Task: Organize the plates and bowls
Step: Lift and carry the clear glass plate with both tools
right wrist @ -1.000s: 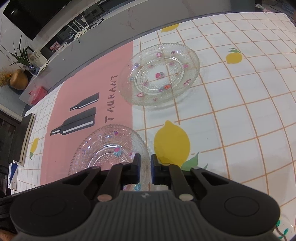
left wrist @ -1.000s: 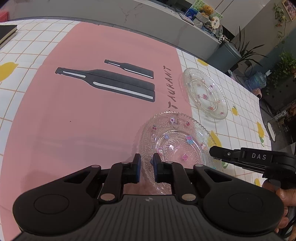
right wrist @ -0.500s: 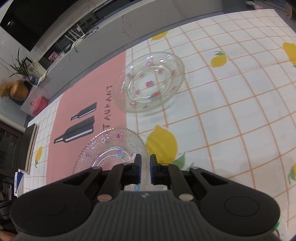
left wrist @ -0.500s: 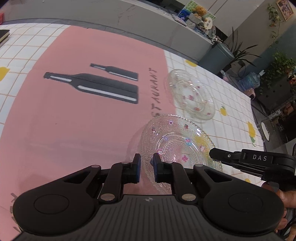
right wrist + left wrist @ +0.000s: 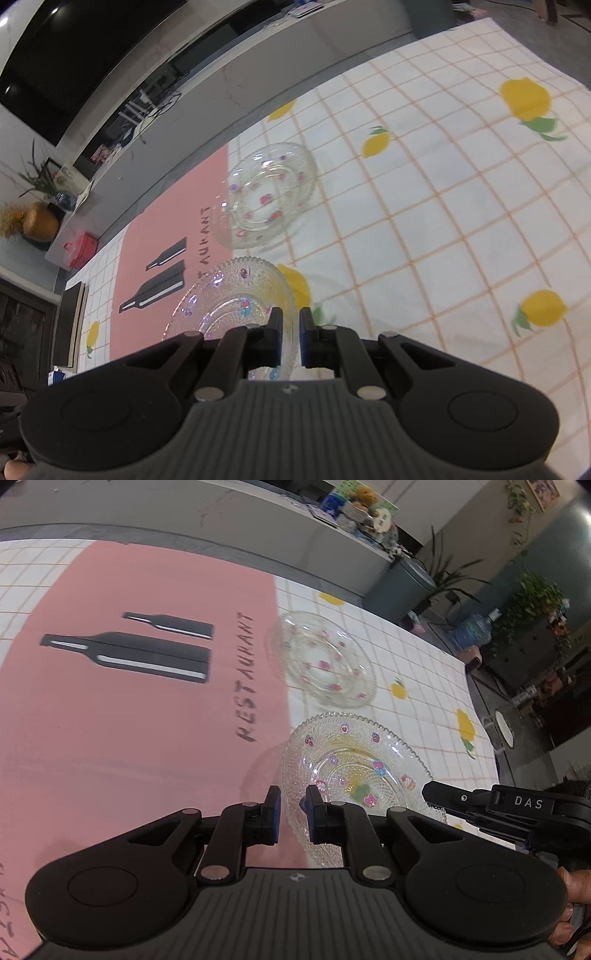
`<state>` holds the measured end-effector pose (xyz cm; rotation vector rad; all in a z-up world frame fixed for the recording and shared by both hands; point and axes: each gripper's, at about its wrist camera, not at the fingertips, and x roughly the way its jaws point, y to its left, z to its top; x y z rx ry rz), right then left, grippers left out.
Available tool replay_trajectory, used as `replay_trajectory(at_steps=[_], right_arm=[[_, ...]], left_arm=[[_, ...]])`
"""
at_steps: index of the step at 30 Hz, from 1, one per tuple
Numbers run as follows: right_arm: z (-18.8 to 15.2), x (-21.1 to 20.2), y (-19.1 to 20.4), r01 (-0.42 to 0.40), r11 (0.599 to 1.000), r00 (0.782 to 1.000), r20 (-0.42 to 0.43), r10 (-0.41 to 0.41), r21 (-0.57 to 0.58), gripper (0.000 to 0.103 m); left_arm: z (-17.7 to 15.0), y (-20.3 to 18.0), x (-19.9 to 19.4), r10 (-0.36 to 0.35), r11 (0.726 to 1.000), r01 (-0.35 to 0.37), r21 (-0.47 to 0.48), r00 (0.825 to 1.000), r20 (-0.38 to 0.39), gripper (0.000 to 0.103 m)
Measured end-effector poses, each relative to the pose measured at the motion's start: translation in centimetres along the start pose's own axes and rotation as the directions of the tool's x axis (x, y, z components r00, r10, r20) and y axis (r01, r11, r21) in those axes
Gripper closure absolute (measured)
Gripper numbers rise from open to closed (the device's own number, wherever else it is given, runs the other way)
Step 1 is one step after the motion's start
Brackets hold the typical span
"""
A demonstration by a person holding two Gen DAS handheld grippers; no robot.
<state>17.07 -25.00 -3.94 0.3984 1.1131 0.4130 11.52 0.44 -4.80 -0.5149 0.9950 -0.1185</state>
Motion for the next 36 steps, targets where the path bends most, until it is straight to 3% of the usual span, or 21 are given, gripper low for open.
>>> replay_trajectory(at_steps=[12,36], right_arm=[[-2.0,-3.4,-3.9,0.063,0.994,0.998,0.025,-0.065,0.091,0.096],[-5.9,-6.8,-11.9,0.094,0.966,0.995,-0.051,-0.084,0.241,0.096]], left_arm=[[-1.5,-4.5,0.7,-0.03,0.993,0.036,0.11,0.998,-0.047,0.088],[-6.4,-11.3,3.1,0.075,0.977,-0.033,0.211,0.978,-0.194,0.088]])
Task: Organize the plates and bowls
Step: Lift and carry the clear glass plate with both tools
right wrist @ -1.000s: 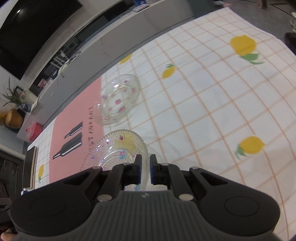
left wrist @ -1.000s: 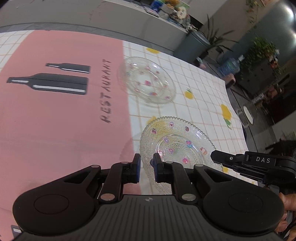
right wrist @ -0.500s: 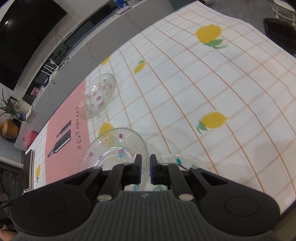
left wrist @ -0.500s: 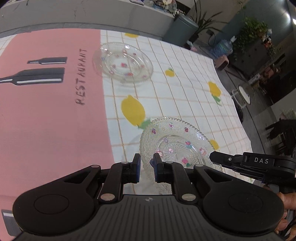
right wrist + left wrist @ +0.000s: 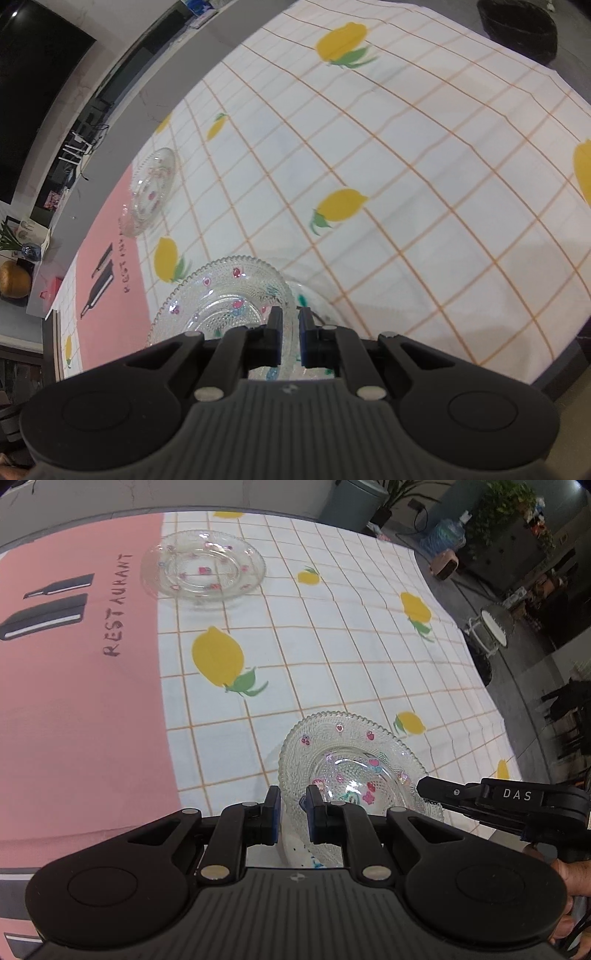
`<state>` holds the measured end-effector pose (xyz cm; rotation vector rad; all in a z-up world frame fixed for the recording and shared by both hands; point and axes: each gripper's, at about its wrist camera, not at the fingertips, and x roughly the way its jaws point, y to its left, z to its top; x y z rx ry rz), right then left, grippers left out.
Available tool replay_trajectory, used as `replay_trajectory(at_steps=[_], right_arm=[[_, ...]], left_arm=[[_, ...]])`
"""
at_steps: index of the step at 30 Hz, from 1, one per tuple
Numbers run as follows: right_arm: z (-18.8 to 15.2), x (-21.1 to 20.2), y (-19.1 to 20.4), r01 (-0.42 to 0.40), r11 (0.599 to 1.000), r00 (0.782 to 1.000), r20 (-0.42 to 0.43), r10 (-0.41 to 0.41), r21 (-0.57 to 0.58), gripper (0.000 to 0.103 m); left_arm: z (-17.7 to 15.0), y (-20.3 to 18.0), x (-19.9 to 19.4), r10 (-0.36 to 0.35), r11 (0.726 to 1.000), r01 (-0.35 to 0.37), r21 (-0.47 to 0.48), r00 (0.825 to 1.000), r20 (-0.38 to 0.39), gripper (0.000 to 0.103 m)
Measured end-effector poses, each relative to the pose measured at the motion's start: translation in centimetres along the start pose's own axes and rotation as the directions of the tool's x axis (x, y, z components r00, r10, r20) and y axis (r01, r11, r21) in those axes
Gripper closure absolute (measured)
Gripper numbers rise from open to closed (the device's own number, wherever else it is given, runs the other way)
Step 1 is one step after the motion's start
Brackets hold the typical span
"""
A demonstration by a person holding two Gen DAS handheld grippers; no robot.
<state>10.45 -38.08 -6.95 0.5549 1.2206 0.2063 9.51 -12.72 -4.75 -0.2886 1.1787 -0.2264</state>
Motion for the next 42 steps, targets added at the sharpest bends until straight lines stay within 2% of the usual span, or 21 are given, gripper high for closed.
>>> replay_trajectory(at_steps=[12,16,24,29,35,42], right_arm=[[-0.1,0.1,-1.4,0.028,1.0,0.999,-0.021,-0.028,0.013,0.094],[-0.3,0.0,-1.3,0.042,0.999,0.999,-0.022,-0.042,-0.004,0.094],[-1.0,-0.3,-0.7,0.072,0.995,0.997,-0.017,-0.073,-0.067,0.094],[-1.6,-0.4,-0.2,0.103,0.988,0.994,-0.012,-0.105,-0.116,0.093],[-2.2,0.0,0.1,0.137,0.978,0.989,-0.03,-0.143,-0.16,0.091],[-2.6,0.3,0.5,0.136,0.972,0.988,-0.042,-0.146,-0.19,0.087]], left_arm=[[-0.3,-2.1,2.1,0.078,0.994,-0.074,0.079,0.996,-0.052,0.086],[-0.6,-2.7,2.7,0.102,0.986,-0.091,0.137,0.992,-0.08,0.086],[-1.1,-3.9,3.4,0.171,0.955,-0.142,0.262,0.981,-0.089,0.086],[-1.4,-5.0,3.5,0.206,0.922,-0.162,0.351,0.974,-0.091,0.086],[-1.6,-5.5,3.6,0.221,0.9,-0.165,0.403,0.97,-0.097,0.086],[-1.1,-4.7,3.7,0.201,0.914,-0.143,0.379,0.973,-0.118,0.086]])
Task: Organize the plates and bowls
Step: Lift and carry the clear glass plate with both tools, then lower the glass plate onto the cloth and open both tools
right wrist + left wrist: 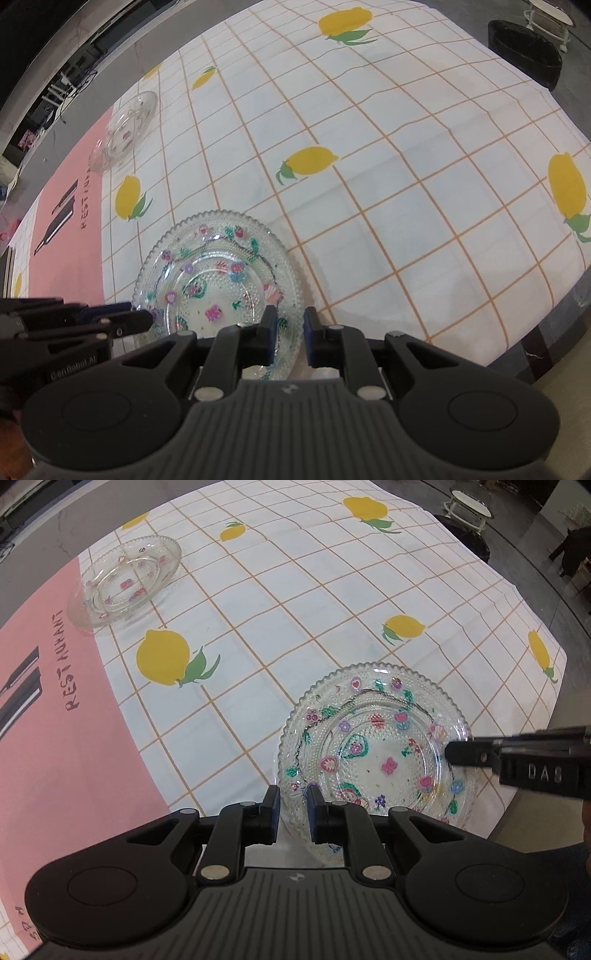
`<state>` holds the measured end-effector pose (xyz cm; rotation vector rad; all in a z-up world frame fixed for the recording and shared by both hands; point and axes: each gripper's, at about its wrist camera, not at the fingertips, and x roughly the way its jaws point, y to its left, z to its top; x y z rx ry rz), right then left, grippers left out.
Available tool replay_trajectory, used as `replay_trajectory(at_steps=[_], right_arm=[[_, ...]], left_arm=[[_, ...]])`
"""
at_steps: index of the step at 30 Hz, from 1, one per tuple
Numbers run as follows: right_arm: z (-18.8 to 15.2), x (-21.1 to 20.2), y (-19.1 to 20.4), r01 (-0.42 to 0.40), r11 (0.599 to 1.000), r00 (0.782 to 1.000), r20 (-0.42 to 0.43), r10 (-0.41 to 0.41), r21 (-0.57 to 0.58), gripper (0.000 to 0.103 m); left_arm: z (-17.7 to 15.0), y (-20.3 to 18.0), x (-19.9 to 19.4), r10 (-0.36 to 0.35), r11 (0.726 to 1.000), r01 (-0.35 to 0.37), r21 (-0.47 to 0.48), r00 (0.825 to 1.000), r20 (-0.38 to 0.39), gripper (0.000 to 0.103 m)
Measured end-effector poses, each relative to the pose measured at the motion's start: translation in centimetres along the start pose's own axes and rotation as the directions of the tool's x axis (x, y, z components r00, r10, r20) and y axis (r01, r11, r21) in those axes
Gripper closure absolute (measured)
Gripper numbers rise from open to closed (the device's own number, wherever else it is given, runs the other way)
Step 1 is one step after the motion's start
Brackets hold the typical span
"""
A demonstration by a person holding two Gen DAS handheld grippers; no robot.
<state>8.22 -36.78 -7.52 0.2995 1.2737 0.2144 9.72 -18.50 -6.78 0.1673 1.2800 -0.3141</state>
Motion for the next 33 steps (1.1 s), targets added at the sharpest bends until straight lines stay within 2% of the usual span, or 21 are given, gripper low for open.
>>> replay_trajectory(at_steps=[9,21,26,33], right_arm=[[-0.1,0.5,0.7,0.005,0.999,1.0,-0.013,-0.006,-0.034,0.08],[0.5,-0.8,0.3,0.014,1.0,0.998,0.062,-0.014,-0.008,0.074],[0.7,-1.5,0.6,-0.001,1.0,0.993,0.116,0.002,-0.01,0.073],[1.2,-1.7,1.3,-0.041,0.999,0.991,0.127,0.044,-0.021,0.073]], left_arm=[[0.0,1.2,-0.1,-0.002,0.999,0.003,-0.05,1.0,0.021,0.074],[-0.2,3.5,-2.2,-0.043,0.99,0.056,-0.127,0.994,0.103,0.073],[-0.6,4.9,-3.6,-0.069,0.983,0.092,-0.158,0.987,0.146,0.072],[-1.0,7.9,-4.9,-0.079,0.968,0.12,-0.222,0.98,0.184,0.072]])
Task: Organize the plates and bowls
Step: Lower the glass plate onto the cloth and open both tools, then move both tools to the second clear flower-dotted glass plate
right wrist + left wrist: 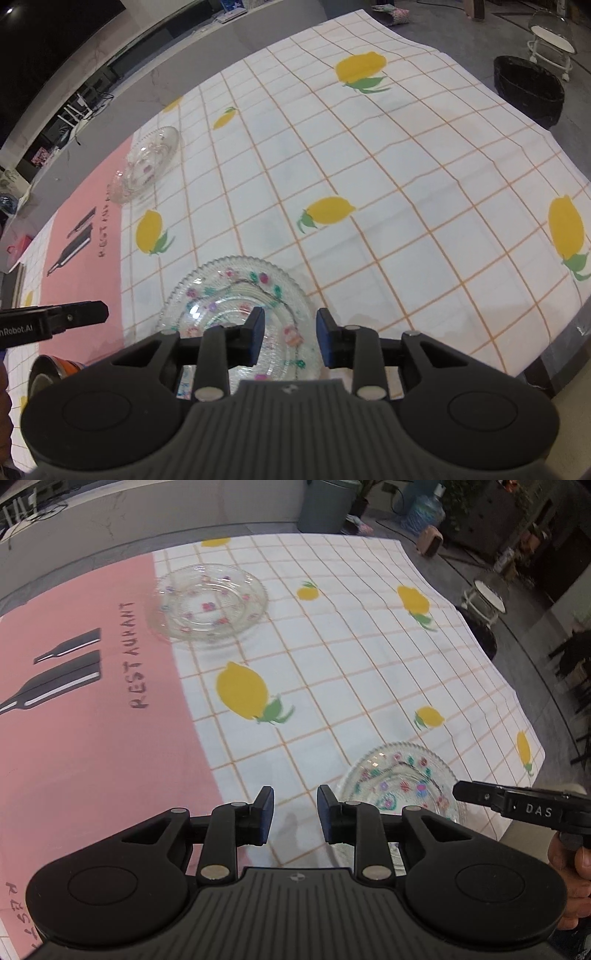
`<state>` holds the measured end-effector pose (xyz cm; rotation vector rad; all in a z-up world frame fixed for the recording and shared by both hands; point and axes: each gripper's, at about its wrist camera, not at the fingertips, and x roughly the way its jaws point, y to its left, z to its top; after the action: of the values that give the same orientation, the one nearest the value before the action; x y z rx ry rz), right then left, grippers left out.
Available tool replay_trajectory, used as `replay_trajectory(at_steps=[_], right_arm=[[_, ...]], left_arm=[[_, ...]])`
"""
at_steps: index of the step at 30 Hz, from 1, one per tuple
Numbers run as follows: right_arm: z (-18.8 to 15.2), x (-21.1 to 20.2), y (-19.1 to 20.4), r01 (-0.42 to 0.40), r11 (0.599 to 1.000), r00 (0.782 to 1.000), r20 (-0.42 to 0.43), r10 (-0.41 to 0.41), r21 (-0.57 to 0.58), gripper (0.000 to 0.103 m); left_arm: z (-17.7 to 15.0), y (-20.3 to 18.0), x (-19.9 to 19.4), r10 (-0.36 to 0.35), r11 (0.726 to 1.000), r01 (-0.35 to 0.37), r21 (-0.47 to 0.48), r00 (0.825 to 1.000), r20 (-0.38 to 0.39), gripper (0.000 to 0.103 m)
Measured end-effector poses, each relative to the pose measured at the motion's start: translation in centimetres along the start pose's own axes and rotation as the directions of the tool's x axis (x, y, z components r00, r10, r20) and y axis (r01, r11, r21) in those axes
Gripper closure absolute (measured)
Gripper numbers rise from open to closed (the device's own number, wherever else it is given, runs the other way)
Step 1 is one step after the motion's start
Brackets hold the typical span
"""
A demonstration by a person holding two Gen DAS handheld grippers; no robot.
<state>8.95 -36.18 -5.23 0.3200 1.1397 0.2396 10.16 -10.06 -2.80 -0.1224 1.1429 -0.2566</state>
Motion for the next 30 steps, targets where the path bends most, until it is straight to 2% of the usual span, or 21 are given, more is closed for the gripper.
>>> replay_trajectory(at_steps=[9,15,25,30], right_arm=[[2.1,0.2,3.1,-0.098,0.994,0.995,-0.003,0.098,-0.04,0.067],[5.0,1.3,6.6,-0.108,0.991,0.994,-0.005,0.108,-0.079,0.066],[10.7,4.9,11.9,-0.17,0.98,0.985,-0.028,0.168,-0.1,0.064],[13.0,6.4,13.9,-0.222,0.97,0.975,-0.05,0.218,-0.101,0.061]], left_arm=[[0.8,3.0,-0.7,-0.004,0.998,0.005,-0.058,1.0,0.016,0.071],[1.3,4.4,-0.6,0.01,0.997,-0.009,-0.082,1.0,0.016,0.071],[2.8,7.6,-1.1,0.074,0.987,-0.071,-0.147,0.997,0.014,0.069],[4.8,9.4,-1.6,0.111,0.969,-0.1,-0.227,0.993,0.035,0.069]])
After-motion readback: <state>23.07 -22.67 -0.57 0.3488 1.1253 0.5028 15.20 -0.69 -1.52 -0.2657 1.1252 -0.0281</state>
